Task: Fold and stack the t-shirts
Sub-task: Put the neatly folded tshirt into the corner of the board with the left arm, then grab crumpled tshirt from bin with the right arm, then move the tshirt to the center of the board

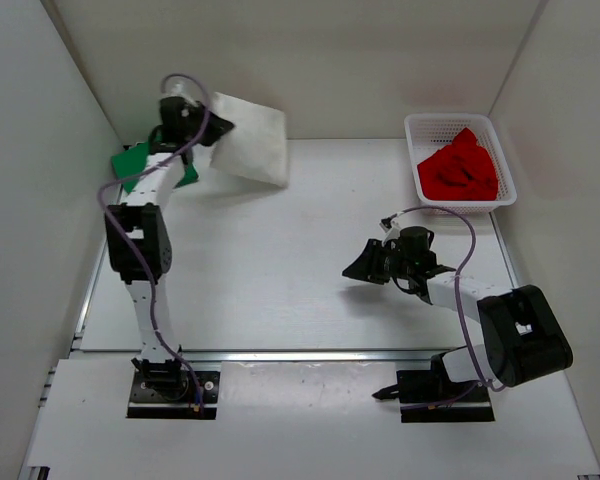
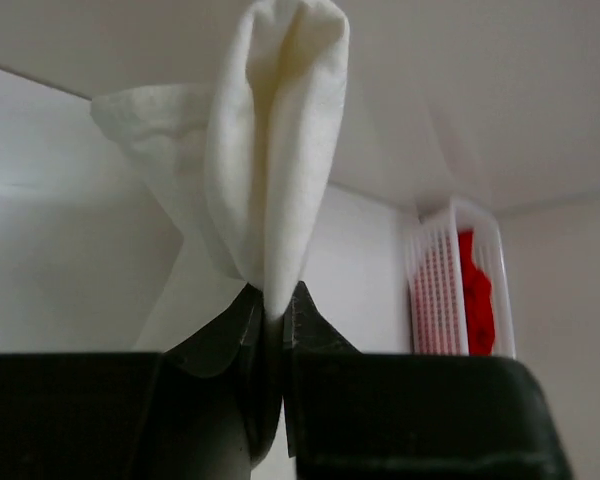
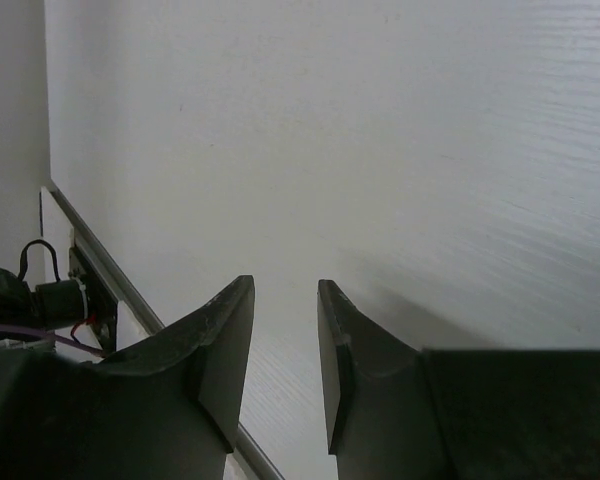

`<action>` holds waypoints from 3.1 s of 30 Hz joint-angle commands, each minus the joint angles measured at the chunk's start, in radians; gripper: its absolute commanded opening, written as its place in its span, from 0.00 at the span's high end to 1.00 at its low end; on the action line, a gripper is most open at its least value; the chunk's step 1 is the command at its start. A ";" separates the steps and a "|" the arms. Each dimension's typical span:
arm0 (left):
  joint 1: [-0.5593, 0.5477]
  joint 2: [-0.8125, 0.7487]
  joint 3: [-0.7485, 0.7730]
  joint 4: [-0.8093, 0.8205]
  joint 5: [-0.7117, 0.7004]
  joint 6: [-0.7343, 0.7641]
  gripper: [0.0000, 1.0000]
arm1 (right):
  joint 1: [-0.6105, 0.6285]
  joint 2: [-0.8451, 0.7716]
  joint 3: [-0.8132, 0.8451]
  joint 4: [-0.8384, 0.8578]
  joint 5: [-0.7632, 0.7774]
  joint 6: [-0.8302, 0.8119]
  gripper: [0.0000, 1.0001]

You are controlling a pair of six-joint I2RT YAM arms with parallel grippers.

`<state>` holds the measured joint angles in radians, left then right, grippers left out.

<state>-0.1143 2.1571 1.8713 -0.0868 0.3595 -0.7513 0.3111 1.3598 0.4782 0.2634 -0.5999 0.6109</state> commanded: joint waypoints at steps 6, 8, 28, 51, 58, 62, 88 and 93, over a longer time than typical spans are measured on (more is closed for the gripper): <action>0.379 -0.328 -0.498 0.282 -0.100 -0.162 0.01 | 0.016 0.036 0.019 0.082 -0.060 0.003 0.70; 0.422 -0.417 -0.665 0.334 -0.160 -0.209 0.01 | 0.040 0.048 0.013 0.076 -0.054 -0.002 0.70; -0.344 -0.496 -0.535 0.147 -0.378 0.170 0.01 | -0.076 0.218 0.563 -0.107 0.160 -0.057 1.00; -0.602 -0.611 -1.115 0.291 -0.091 0.066 0.01 | -0.550 1.061 1.786 -0.875 0.683 -0.407 0.38; -0.567 -0.692 -1.221 0.297 -0.093 0.059 0.02 | -0.553 1.243 1.996 -0.915 0.612 -0.396 0.50; -0.562 -0.697 -1.230 0.286 -0.103 0.061 0.01 | -0.560 1.294 2.076 -0.946 0.520 -0.367 1.00; -0.173 -0.870 -1.310 0.404 0.090 -0.213 0.02 | -0.069 0.127 1.623 -0.581 0.199 -0.368 1.00; -0.035 -1.005 -1.362 0.369 0.062 -0.214 0.02 | 0.016 0.004 1.429 -0.491 0.179 -0.335 0.99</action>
<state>-0.2062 1.2366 0.5190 0.2867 0.4145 -0.9543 0.3424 1.3766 2.0048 -0.3695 -0.3923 0.2379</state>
